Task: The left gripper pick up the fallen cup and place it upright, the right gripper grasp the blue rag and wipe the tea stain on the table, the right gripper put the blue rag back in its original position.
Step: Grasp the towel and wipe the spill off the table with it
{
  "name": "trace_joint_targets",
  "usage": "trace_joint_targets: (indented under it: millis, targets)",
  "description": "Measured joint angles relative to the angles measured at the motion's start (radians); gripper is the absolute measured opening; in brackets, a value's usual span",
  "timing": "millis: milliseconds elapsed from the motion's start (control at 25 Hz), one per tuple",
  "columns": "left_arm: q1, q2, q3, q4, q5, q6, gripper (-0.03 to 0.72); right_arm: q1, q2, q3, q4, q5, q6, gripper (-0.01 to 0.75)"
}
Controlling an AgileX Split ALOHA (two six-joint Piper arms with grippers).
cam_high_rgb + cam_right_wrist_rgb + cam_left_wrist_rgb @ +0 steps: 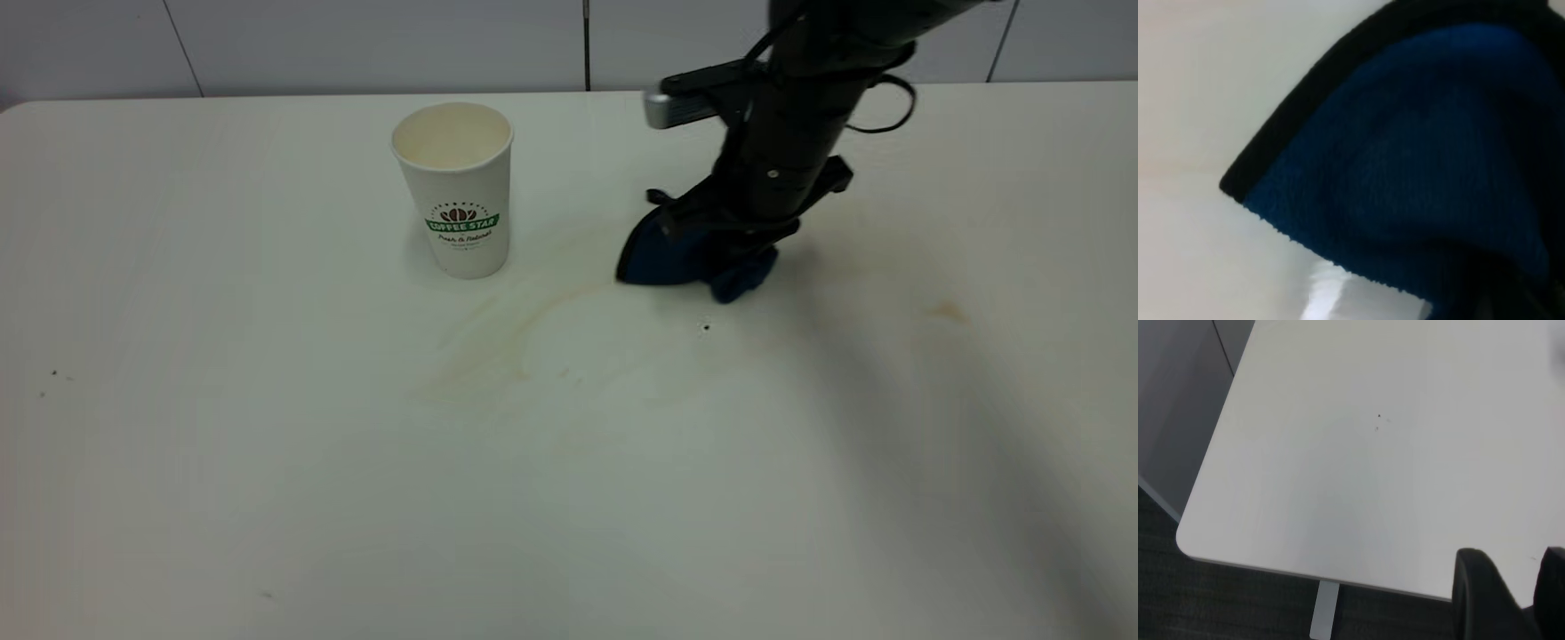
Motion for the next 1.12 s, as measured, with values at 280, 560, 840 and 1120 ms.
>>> trace_joint_targets:
  millis: [280, 560, 840, 1120]
  targets:
    - [0.0, 0.0, 0.0, 0.0, 0.0, 0.0, 0.238, -0.181, -0.001, -0.001, 0.001, 0.098, 0.044, 0.063]
    - [0.0, 0.0, 0.0, 0.0, 0.0, 0.0, 0.238, -0.221, -0.002, -0.011, 0.004, 0.149, 0.045, 0.084]
    - [0.0, 0.0, 0.0, 0.0, 0.0, 0.0, 0.238, -0.221, -0.001, -0.159, 0.017, 0.353, -0.01, 0.429]
    - [0.0, 0.0, 0.0, 0.0, 0.0, 0.0, 0.238, -0.221, -0.001, -0.452, 0.003, 0.715, -0.039, 0.724]
